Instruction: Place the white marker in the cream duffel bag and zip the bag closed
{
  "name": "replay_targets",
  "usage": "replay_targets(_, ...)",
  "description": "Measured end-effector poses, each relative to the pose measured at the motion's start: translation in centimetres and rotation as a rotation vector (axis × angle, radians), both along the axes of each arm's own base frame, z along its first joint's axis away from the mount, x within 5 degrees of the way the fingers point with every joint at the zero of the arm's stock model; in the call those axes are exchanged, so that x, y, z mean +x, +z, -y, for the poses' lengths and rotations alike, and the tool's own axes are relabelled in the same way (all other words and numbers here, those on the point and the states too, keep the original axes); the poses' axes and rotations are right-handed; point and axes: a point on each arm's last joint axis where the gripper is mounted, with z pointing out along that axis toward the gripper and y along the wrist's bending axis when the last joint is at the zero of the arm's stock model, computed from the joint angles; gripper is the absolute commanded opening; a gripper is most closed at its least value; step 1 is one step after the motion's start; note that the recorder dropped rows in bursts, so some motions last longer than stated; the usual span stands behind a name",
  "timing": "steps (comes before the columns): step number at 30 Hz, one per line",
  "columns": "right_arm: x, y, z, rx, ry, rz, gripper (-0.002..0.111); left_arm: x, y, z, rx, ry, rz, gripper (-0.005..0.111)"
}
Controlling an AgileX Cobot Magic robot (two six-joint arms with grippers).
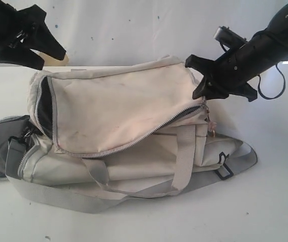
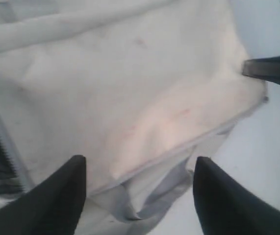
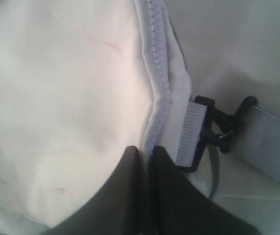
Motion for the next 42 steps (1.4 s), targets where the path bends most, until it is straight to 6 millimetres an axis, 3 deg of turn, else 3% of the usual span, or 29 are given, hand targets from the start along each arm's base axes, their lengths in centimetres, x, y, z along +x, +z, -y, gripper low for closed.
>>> replay_targets(5,0.1,0.5,-0.7,0.125,-0.054,-0.020,0.000,-3.0,-0.2,2.4,-0.085,-0.110,0.012,0.067)
replay_targets(9,0.1,0.7,-0.8,0.154,-0.065,-0.028,0.000,-6.2,-1.8,7.2,-0.175,-0.238,0.023,0.067)
replay_targets(12,-0.1,0.6,-0.9,0.159,-0.048,-0.050,0.000,-7.3,-3.1,10.4,-0.270,-0.189,0.038,0.067)
replay_targets(16,-0.3,0.6,-1.0,0.162,-0.036,-0.066,0.000,-8.1,-4.0,13.2,-0.328,-0.107,0.110,0.067)
replay_targets(21,-0.4,0.6,-1.1,0.157,-0.007,-0.068,0.000,-10.1,-4.8,17.1,-0.410,-0.149,0.145,0.067)
replay_targets(26,-0.5,0.6,-1.1,0.154,0.002,-0.064,0.000,-10.4,-7.6,19.6,-0.408,-0.126,0.061,0.064)
replay_targets(30,-0.5,0.6,-1.1,0.152,0.016,-0.064,0.000,-10.3,-9.4,20.8,-0.314,-0.013,0.093,0.063)
replay_targets(42,-0.8,0.6,-1.2,0.146,0.066,-0.071,0.000,-9.0,-10.4,24.3,-0.337,-0.006,0.074,0.063)
